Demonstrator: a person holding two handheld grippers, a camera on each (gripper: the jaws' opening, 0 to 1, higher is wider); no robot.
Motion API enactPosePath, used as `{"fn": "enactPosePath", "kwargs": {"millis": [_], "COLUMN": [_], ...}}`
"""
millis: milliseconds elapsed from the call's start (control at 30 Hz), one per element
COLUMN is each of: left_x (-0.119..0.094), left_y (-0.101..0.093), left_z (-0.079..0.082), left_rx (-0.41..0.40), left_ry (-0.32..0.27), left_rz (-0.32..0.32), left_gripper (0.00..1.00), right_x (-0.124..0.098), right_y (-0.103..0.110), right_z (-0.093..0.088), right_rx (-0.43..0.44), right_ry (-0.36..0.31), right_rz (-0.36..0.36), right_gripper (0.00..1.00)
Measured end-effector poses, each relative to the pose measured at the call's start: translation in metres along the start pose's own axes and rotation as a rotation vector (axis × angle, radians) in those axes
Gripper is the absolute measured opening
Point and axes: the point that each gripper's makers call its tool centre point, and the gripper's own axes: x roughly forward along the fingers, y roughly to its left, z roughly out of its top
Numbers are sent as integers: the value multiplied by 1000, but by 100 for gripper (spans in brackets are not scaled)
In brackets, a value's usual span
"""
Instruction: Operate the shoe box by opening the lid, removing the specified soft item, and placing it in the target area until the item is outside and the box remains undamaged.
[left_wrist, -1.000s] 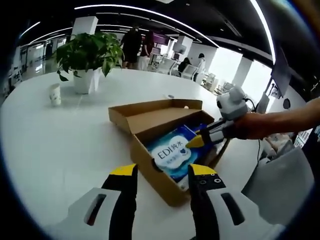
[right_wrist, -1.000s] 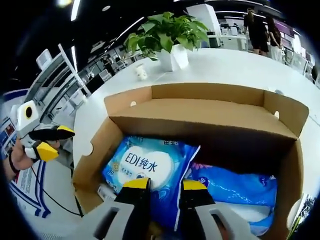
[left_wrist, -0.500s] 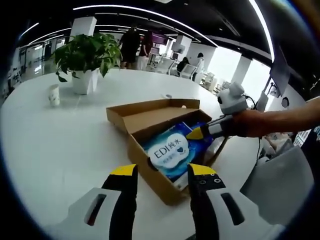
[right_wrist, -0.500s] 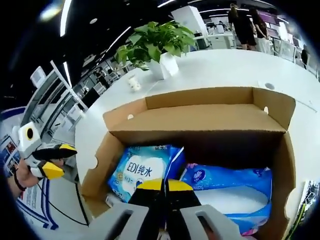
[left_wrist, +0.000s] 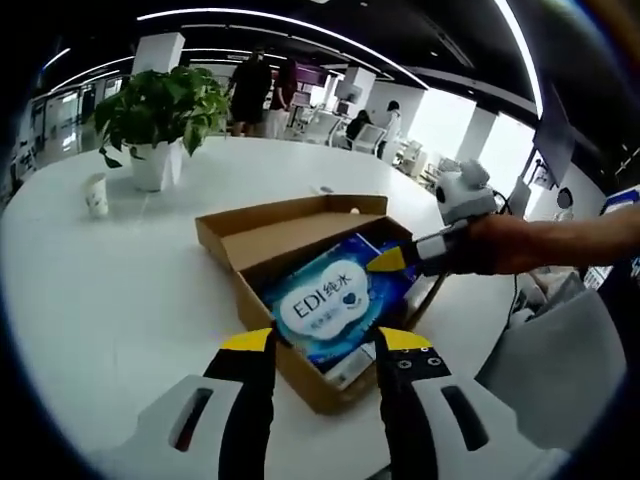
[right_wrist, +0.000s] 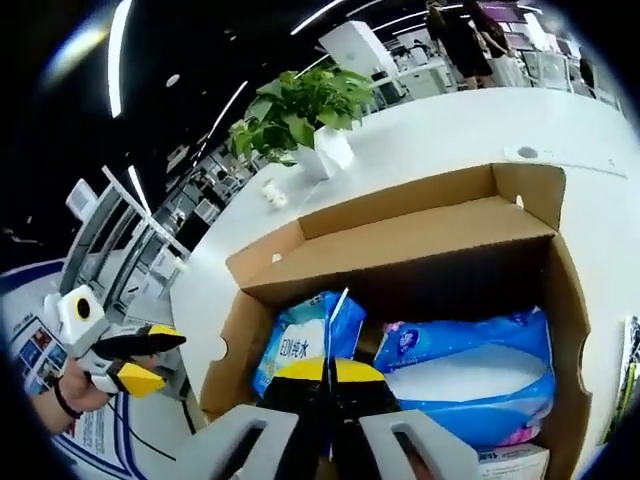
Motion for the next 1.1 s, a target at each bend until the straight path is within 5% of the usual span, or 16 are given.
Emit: {"fn": "enactPosePath", "kwargs": {"millis": [1100], "left_x": [38], "left_y": [-32], "left_z": [7], "left_rx": [-2], "left_ry": [16], "left_rz": [-58], "left_gripper": [40], "right_x": [-59], "right_y": [-28], "right_z": [19], "right_rx": [117], "right_ry": [-147], "right_rz": [2], "right_gripper": [0]}}
